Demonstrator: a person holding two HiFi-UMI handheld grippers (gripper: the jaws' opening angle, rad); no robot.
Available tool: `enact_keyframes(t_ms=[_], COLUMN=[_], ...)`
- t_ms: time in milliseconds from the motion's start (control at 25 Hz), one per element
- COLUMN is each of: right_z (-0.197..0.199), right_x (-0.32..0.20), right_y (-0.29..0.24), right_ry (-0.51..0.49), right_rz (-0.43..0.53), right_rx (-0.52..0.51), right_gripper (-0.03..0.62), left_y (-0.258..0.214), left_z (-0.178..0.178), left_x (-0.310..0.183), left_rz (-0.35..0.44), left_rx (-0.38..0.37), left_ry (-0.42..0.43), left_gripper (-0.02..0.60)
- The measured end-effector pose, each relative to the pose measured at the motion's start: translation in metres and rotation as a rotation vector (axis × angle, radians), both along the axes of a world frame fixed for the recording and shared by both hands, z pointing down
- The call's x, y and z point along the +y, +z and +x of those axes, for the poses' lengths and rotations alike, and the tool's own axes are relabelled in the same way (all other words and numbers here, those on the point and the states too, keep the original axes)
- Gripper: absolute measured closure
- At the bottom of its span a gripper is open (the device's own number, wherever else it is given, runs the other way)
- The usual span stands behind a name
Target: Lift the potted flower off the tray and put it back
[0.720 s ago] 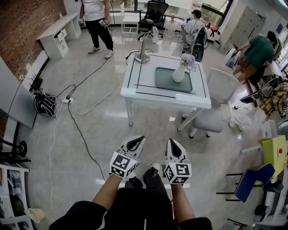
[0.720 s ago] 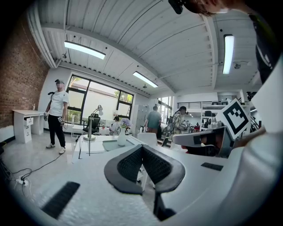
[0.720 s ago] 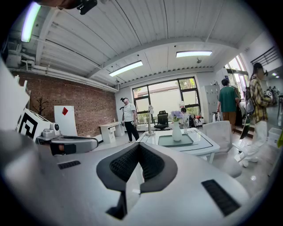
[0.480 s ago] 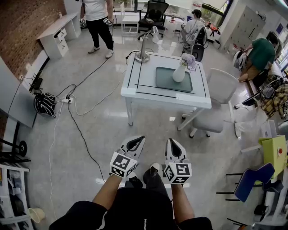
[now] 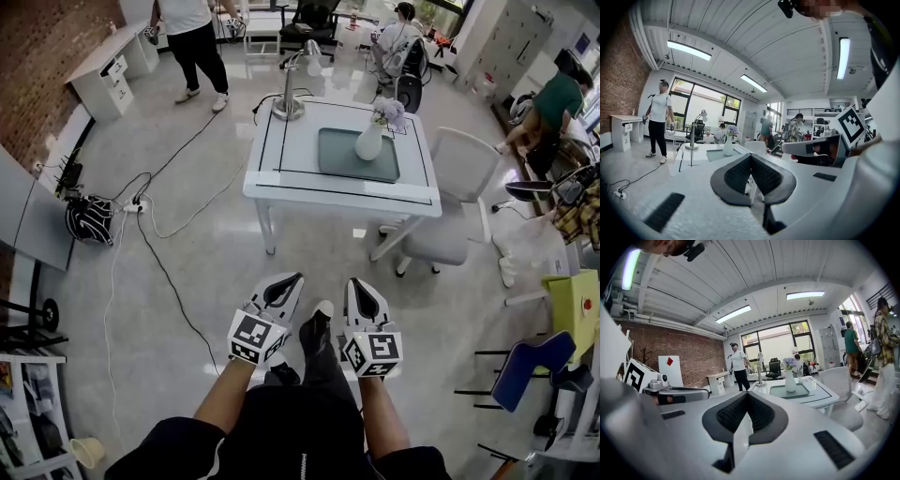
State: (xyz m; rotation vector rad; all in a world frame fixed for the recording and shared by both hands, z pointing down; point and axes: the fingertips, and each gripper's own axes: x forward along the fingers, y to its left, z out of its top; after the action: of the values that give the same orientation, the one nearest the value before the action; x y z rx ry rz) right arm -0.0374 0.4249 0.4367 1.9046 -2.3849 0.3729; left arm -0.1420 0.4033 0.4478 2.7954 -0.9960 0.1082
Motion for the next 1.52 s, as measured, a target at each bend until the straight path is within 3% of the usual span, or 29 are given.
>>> enact_keyframes(t_ms=[200,560,880,1160,1520], right_z=[0.022,0.101,0.141,0.151,0.173], right_x=[-0.062,-0.211,-0.317,-0.395,-0.466], right_y=[0.013,0.002,0.010,0.027,0.051], right_ry=[0.000,-0.038,-0.041,0.011,0.107], right_rz=[-0.019,-0.022,-0.051,-0.076,-0.064], right_rx=[-0.023,-0.021,-0.008,0.015,0.075], right_gripper=[0.589,0.588,0.589,0.588,0.588], left_y=[0.007,-0.014,-0.009,0.008,0.031], left_z=[0.024,0.104,0.134,0.141,0.169], left_x=[-0.053,-0.199,-0.296,-0.379,-0.456], left_rz=[-0.014,-0.005,-0.030,-0.057,-0.085], left_rx=[-0.008,-0.035,-0.046,-0.048,-0.059], left_ry=[-0.003,-0.037,-0.060,-0.018,0.106], left_gripper=[0.575,0.575,0.575,0.575,0.575])
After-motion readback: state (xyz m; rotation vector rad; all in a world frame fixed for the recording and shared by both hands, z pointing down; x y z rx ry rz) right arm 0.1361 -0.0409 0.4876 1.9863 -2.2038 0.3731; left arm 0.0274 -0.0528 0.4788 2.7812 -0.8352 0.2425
